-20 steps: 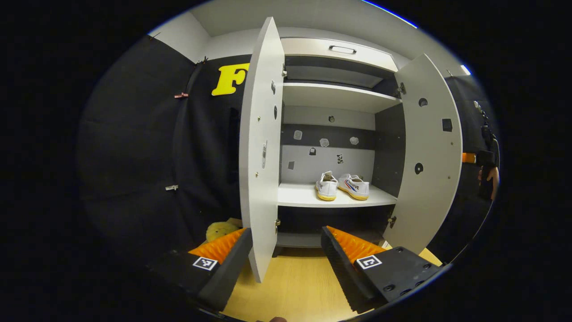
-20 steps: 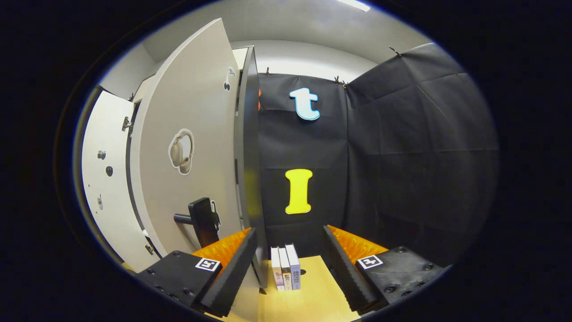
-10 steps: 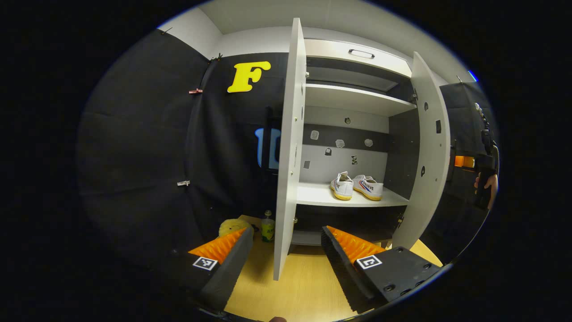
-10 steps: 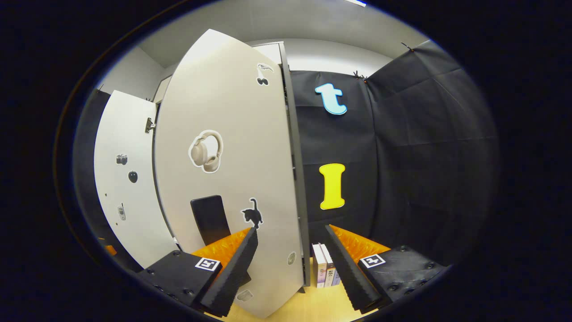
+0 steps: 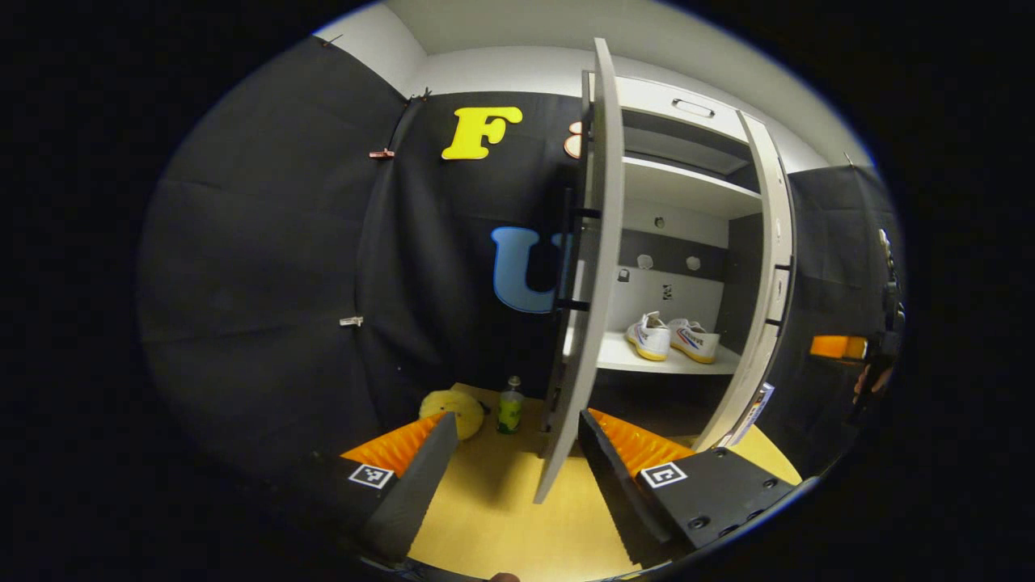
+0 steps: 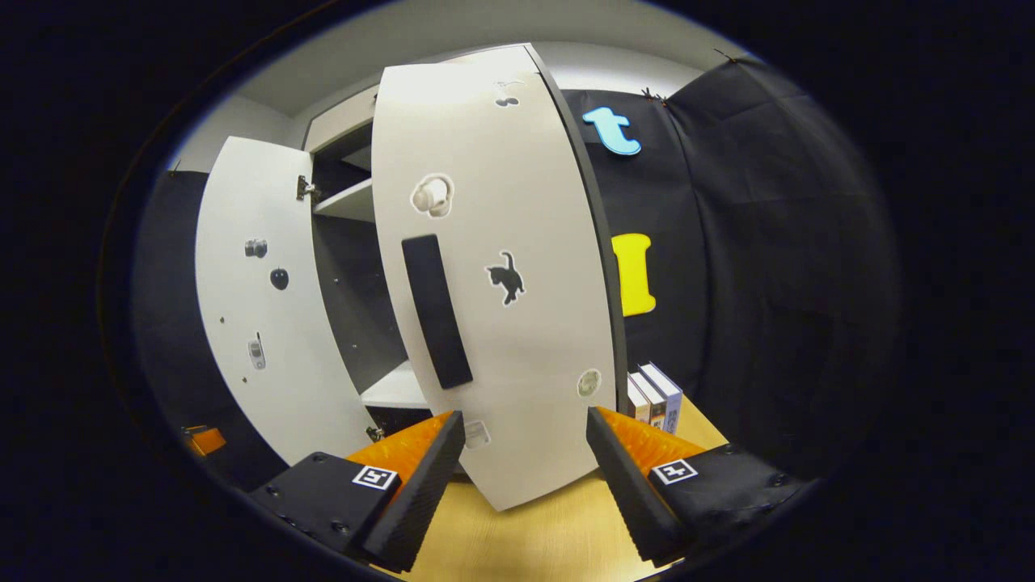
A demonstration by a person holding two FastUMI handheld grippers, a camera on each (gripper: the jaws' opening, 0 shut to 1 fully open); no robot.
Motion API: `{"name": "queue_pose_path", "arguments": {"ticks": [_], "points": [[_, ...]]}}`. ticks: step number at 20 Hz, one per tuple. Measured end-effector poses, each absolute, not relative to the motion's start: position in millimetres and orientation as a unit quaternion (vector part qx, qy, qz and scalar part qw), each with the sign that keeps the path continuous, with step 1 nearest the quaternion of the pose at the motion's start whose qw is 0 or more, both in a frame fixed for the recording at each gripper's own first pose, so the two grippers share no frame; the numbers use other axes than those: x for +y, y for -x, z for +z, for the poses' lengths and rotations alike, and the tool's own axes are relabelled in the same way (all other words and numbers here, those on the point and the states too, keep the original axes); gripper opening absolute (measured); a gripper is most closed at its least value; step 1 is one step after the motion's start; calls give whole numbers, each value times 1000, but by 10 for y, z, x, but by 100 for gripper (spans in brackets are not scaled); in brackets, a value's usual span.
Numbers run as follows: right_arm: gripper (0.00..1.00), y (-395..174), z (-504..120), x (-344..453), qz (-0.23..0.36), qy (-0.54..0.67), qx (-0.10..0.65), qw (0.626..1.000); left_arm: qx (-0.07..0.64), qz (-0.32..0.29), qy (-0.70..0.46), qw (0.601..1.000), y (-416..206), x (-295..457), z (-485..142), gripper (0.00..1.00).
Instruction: Grab one shoe with the right hand and put it into the shoe cabinet, grab the other shoe with the left hand and put it into the shoe cabinet; then close the right door with the right hand and the left door with the left hand.
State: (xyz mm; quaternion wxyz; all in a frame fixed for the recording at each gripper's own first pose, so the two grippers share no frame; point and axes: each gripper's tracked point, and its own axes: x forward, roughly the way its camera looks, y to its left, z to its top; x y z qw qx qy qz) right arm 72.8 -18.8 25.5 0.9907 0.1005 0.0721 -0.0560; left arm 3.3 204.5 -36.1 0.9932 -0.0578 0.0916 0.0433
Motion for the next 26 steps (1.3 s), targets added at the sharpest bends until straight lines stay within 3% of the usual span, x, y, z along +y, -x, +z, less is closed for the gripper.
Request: {"name": "queue_pose_path", "arguments": {"ticks": [6,12,18,26], "points": [[98,-353,-453,9,-93,-137,135,977,63,36,58,996,-363,2536,-108,95],[99,-74,-733,154,-114,-115,156,974,27,-6,73,997,-1018,2737,255,95],[98,159,-975,258,-129,-110,185,968,10,-66,60,996,-1579,2606,574,95],[98,298,-1040,92,-147,-114,188,964,-3,-106,22,994,-1722,2301,800,92]]}}
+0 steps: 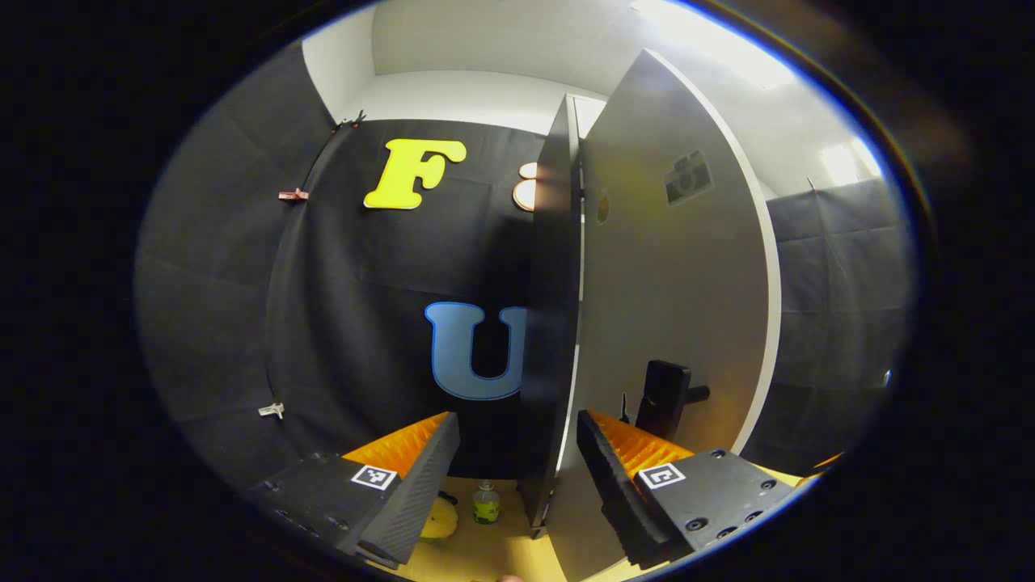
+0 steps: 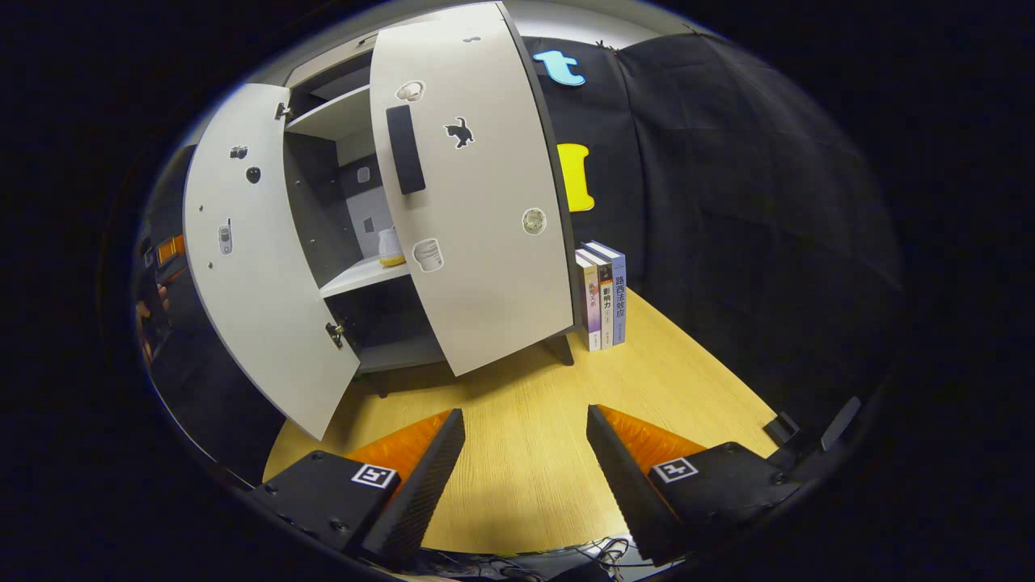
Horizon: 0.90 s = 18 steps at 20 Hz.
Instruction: Grab one shoe with the right hand and put it into the shoe cabinet, grab the other shoe with the left hand and put it into the shoe cabinet; then close the right door with the right hand and the left door with the left hand.
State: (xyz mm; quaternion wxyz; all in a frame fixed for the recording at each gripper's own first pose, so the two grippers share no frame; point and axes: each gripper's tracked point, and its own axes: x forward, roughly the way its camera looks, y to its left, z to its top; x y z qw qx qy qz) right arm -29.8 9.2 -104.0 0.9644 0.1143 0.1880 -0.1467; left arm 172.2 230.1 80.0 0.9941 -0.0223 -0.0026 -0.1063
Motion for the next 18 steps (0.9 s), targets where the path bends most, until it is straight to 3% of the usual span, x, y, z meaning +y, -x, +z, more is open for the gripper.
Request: {"name": "queue_pose_path", "arguments": {"ticks": [5,6,9,11,18], "points": [[99,267,-1167,-79,-138,-129,192,963,17,-98,-6,995,-1628,2052,741,93],[99,246,-1173,-137,-133,-127,192,964,22,-103,0,994,-1599,1925,734,89],[99,160,-1147,-355,-116,-118,190,968,25,-86,-9,996,-1558,1573,780,93],[99,115,-1084,-516,-108,-112,184,971,42,-67,-3,997,-1554,1272,703,89],[99,-23,-862,-1052,-72,-106,157,979,40,-38,15,998,-1523,25,581,97]]}}
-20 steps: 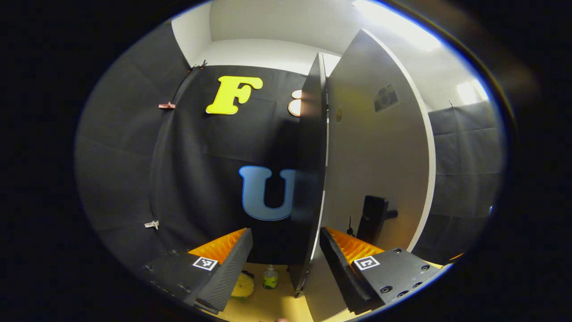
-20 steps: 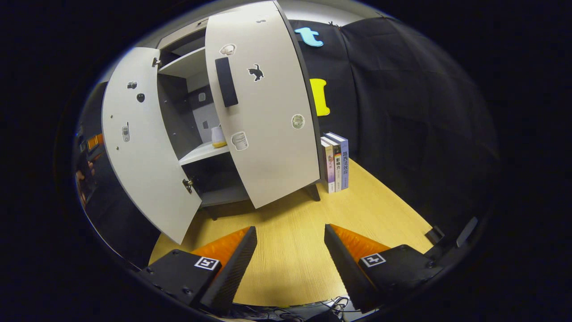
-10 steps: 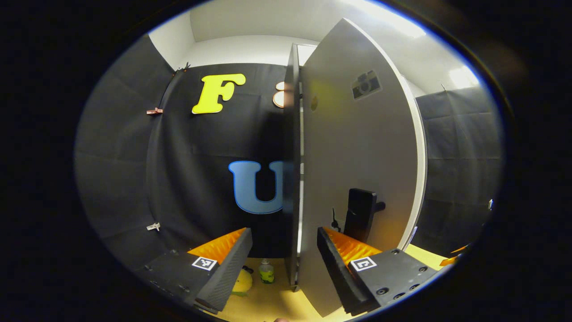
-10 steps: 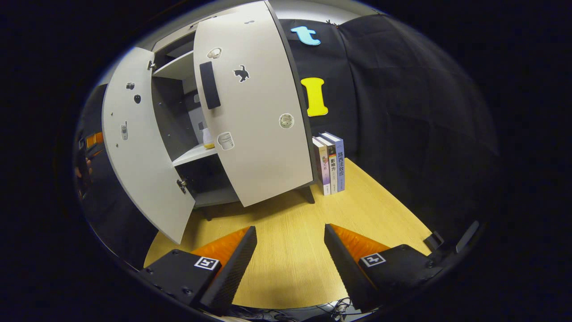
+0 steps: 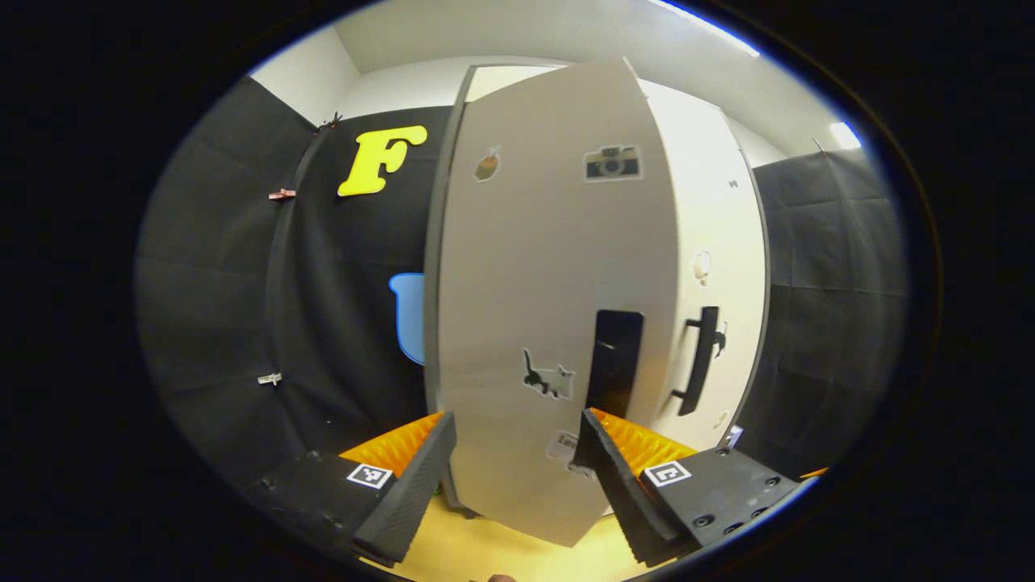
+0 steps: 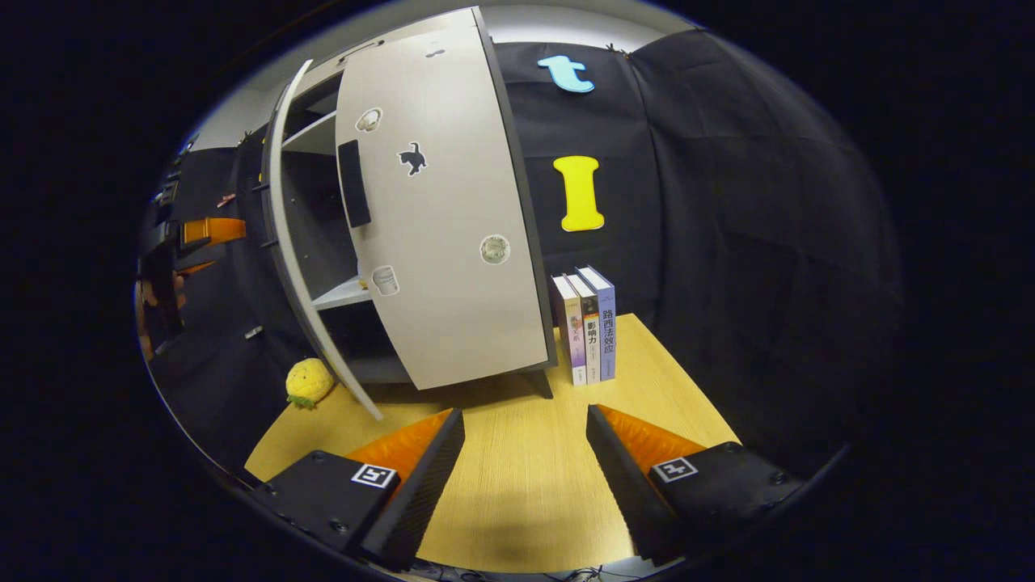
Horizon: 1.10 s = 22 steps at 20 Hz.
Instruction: Grab one shoe with the right hand and put it into the shoe cabinet, grab the other shoe with the left hand and put it into the shoe cabinet; then close the right door with the right hand and the left door with the left hand.
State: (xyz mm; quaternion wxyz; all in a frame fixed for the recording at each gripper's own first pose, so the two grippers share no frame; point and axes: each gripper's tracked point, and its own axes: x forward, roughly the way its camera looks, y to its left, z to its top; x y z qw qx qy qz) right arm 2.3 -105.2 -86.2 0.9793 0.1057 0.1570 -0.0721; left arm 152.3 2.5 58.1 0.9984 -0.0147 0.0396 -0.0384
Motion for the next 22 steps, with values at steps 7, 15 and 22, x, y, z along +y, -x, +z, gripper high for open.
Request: {"name": "queue_pose_path", "arguments": {"ticks": [7,15,22], "points": [[98,-225,-495,-1404,-21,-74,100,992,47,-32,13,998,-898,-666,116,97],[98,-179,-101,-1182,-7,-67,54,996,51,0,30,998,-245,-350,-21,97],[98,177,4,-790,-54,-64,30,996,19,27,-5,999,90,270,-17,97]]}}
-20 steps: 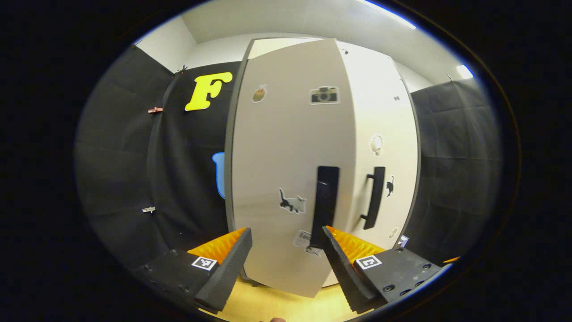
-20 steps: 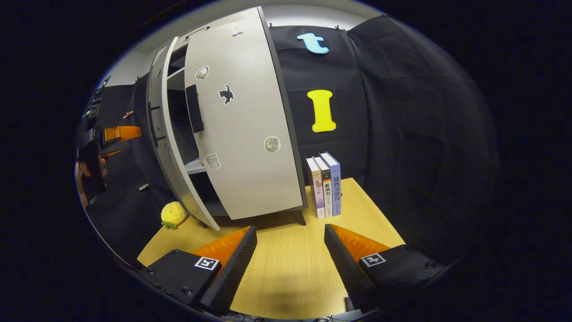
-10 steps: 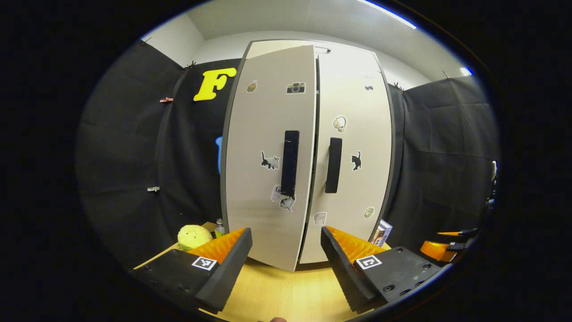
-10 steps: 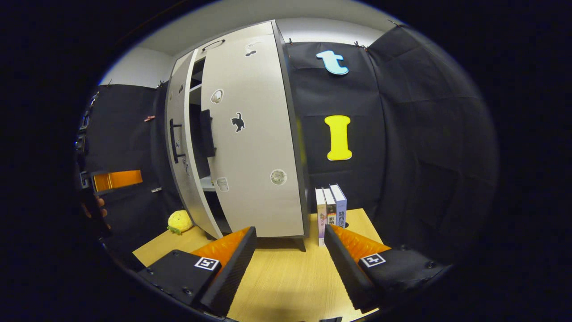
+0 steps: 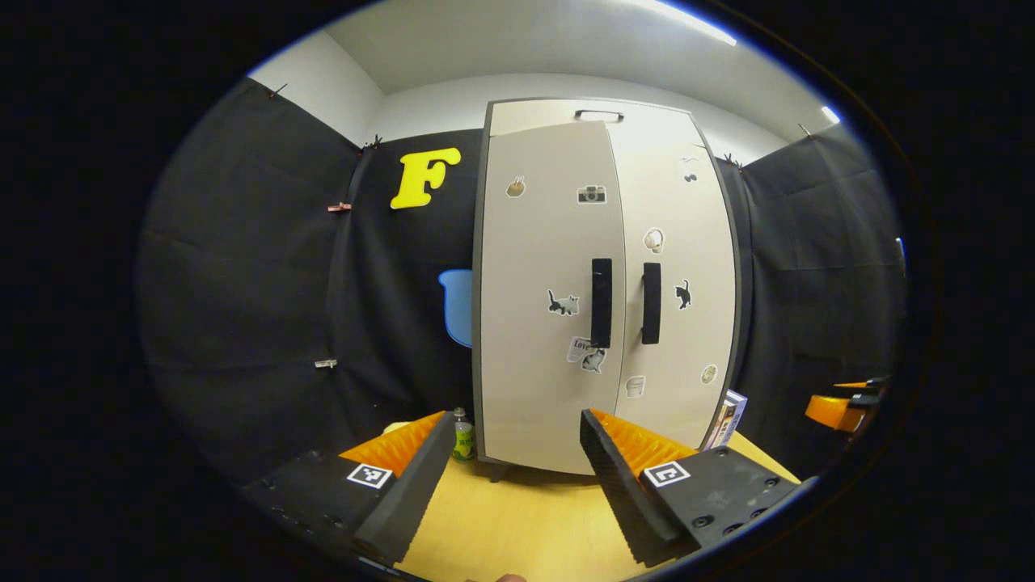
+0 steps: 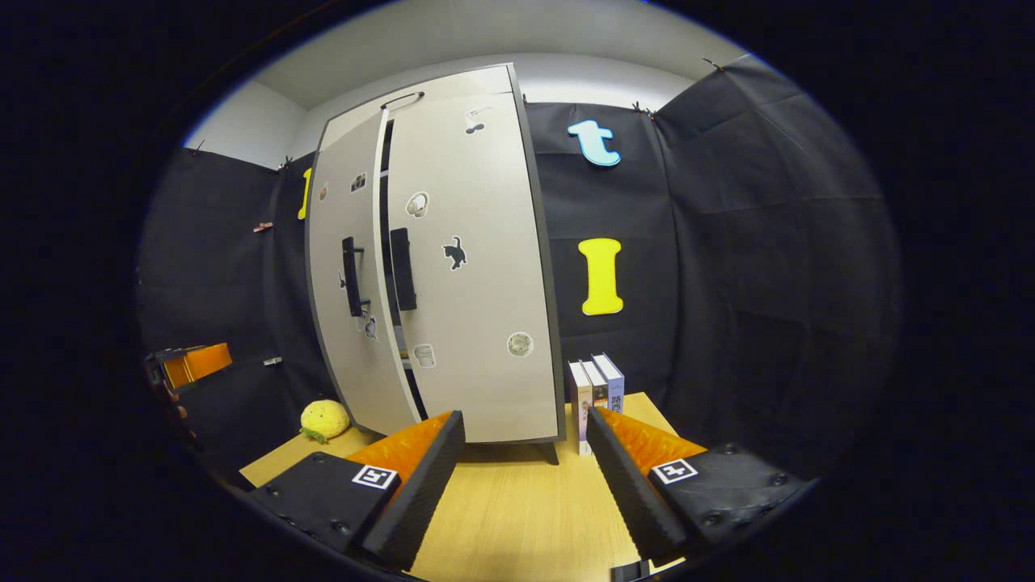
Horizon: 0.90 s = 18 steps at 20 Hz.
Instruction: Grab one shoe with the right hand and put it into the shoe cabinet, grab the other shoe with the left hand and put it into the shoe cabinet; then close the right door with the right hand and the left door with the left hand.
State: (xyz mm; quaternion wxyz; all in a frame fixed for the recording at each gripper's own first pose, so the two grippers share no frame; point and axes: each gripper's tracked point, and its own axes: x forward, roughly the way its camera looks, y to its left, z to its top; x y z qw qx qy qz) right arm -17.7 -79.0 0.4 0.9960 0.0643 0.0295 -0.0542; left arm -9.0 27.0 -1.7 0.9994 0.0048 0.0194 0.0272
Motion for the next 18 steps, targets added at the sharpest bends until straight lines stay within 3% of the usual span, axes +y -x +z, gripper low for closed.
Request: {"name": "queue_pose_path", "arguments": {"ticks": [18], "points": [[98,666,-47,-257,-113,-41,25,992,35,-40,12,998,359,765,-338,97]]}}
